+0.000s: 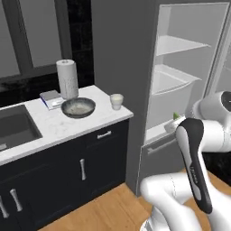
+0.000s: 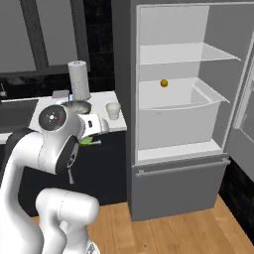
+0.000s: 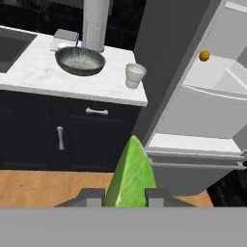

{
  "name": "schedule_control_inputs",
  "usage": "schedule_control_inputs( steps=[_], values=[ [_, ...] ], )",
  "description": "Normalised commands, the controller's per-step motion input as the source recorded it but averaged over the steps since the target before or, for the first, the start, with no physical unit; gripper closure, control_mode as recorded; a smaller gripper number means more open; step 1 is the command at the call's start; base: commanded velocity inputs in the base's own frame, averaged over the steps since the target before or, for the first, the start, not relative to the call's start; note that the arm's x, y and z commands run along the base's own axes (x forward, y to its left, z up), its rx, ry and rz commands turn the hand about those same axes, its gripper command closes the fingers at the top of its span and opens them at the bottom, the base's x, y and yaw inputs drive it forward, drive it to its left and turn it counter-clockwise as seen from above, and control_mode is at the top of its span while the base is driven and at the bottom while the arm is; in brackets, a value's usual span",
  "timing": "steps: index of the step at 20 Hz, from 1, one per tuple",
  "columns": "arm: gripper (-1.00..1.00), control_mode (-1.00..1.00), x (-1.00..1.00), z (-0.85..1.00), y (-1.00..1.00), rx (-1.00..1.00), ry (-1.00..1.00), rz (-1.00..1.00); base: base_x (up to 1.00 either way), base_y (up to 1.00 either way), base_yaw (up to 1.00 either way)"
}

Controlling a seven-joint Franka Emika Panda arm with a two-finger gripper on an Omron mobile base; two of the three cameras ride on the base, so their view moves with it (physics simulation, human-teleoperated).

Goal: Grab a lemon wedge from the fridge and one ice cube from the ice bowl, and put them in the glass of lemonade.

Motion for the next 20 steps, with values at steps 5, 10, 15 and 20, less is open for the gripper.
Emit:
schedule_control_inputs(
  steps=[5,10,15,20],
  values=[
    [1.0,1.0,0.0,0.0,0.0,0.0,0.0,0.0,0.43,1.0,-0.4],
    [1.0,1.0,0.0,0.0,0.0,0.0,0.0,0.0,0.73,0.94,-0.44],
    [1.0,1.0,0.0,0.0,0.0,0.0,0.0,0.0,0.81,0.87,-0.44],
    [1.0,1.0,0.0,0.0,0.0,0.0,0.0,0.0,0.35,0.96,-0.39]
  ],
)
